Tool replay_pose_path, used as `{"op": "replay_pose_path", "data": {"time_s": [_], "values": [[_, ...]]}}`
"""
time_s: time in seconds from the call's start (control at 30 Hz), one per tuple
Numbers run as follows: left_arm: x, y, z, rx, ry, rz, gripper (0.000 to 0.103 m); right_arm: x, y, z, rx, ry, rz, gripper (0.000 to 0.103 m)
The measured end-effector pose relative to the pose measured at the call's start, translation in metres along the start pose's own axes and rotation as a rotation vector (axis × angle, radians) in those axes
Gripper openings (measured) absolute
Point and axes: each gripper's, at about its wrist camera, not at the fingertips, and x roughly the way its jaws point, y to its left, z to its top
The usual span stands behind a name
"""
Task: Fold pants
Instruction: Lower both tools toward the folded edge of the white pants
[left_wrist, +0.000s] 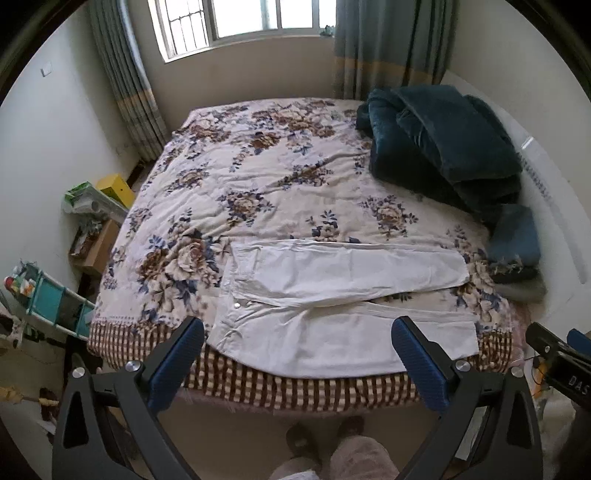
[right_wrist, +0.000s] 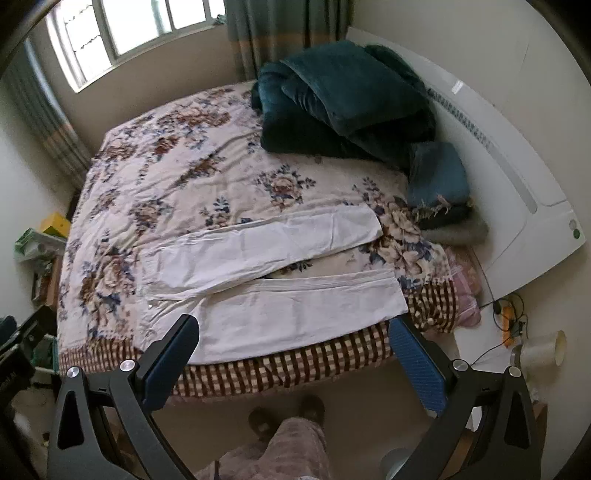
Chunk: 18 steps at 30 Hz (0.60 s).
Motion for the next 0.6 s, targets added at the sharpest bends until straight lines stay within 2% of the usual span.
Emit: {"op": "replay_pose_path", "data": {"time_s": [0.07,0.13,0.27,0.43,0.6], "values": [[0.026,-0.004,0.007,0.002,0.023,0.016,0.103,0.028,0.0,0.012,0.013,0.019,0.013,0.103],[0.056,-0.006,0.016,-0.012,0.07,-0.018,0.103,0.062,0.0,0.025,0.022,0.044,0.009,0.103],[0.121,-0.018,0.034,-0.059,0.142,-0.026,0.103,0.141,0.003,0.062,0.006,0.1,0.037,0.103],[0.212,-0.049,0.064,-0.069,0.208,0.037,0.103,0.265,0.001,0.124,-0.054,0.186,0.059,0.103],[0.315,-0.078,0.093,-0.045,0.261,0.073,0.103,0.393,0.003,0.182,-0.126,0.236,0.03,0.103]]}}
